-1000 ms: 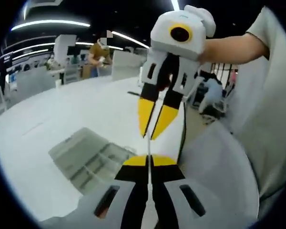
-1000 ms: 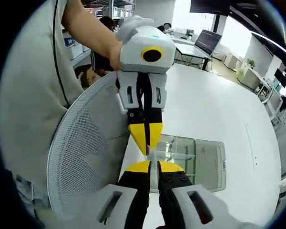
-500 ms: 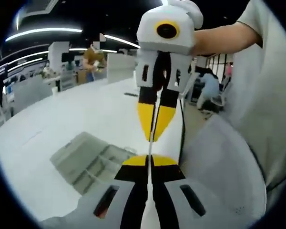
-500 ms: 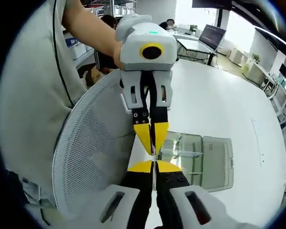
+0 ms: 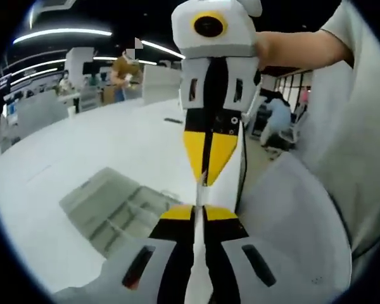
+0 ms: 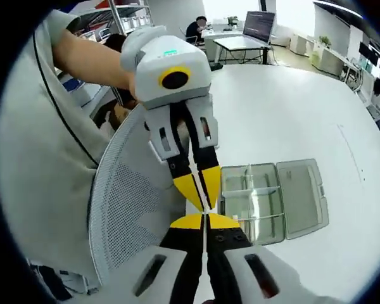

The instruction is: Insert the divider into the dual guide fixture by aligning both edges with the guide slots and pushing it downward to the bottom, including one-sided entry, uneven engagement, binding, and posture correction.

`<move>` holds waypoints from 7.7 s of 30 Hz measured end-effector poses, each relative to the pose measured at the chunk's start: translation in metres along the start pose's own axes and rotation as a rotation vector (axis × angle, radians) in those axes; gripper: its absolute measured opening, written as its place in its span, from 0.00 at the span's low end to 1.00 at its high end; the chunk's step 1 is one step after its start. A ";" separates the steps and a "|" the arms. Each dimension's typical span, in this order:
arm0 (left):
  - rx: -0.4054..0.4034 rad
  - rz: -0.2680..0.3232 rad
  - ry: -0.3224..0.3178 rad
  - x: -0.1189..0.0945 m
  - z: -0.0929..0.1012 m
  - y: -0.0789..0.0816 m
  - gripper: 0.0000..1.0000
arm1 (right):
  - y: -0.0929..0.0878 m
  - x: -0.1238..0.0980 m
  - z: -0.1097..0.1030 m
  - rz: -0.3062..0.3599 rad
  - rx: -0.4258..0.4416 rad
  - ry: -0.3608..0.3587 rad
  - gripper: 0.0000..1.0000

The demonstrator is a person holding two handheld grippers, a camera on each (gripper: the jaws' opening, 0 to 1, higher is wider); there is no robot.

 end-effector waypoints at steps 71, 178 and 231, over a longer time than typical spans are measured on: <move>-0.032 -0.026 0.026 -0.002 -0.014 -0.006 0.13 | 0.006 0.000 0.014 -0.107 -0.034 -0.002 0.00; -0.200 -0.027 0.339 -0.042 -0.029 -0.035 0.75 | 0.005 0.057 0.077 -0.291 -0.097 -0.063 0.00; -0.208 -0.034 0.351 -0.047 -0.034 -0.037 0.74 | 0.002 0.069 0.084 -0.286 -0.075 -0.068 0.00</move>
Point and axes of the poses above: the point that each gripper's makers call its tool centre point, and the gripper's own axes: x roughly forward along the fingers, z roughly to its right, y roughly out of its top, the point moved 4 cm from there along -x, roughly backward along the fingers, and after that the axes turned 7 degrees about z, right-handed, at the moved point
